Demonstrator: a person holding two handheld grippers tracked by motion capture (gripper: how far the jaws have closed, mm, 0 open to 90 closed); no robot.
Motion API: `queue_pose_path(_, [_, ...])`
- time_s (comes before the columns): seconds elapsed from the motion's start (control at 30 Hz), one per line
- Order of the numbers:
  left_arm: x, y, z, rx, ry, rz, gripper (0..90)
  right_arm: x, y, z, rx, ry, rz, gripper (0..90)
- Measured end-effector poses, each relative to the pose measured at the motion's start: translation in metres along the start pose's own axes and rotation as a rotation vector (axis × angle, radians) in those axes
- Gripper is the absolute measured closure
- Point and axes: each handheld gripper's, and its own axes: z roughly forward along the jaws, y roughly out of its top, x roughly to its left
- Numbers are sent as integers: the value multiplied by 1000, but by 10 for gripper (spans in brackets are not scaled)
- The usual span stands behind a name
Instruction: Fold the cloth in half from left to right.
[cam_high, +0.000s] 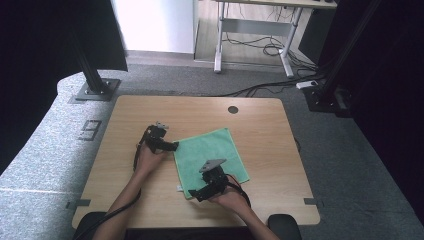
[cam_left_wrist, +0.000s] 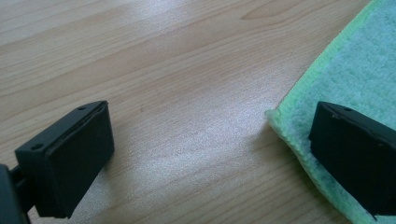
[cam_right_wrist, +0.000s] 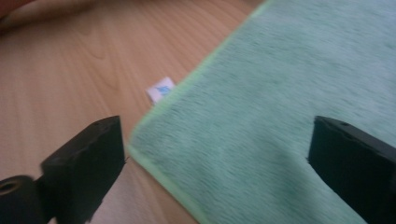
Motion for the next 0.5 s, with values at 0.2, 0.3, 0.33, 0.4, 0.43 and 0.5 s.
queue_pose_path(0.2, [0, 0, 0, 2, -1, 2, 4, 15, 7, 7, 15, 48, -23, 212])
queue_pose_path(0.3, [0, 0, 0, 2, -1, 1, 5, 22, 8, 10, 25, 75, -44, 299])
queue_pose_path(0.33, [0, 0, 0, 2, -1, 2, 5, 24, 8, 11, 30, 85, -52, 343])
queue_pose_path(0.4, [0, 0, 0, 2, -1, 2, 5, 29, 9, 11, 29, 99, -67, 411])
queue_pose_path(0.43, [0, 0, 0, 2, -1, 2, 4, 30, 9, 11, 32, 106, -76, 463])
queue_pose_path(0.5, [0, 0, 0, 2, -1, 2, 5, 34, 8, 10, 37, 110, -93, 511])
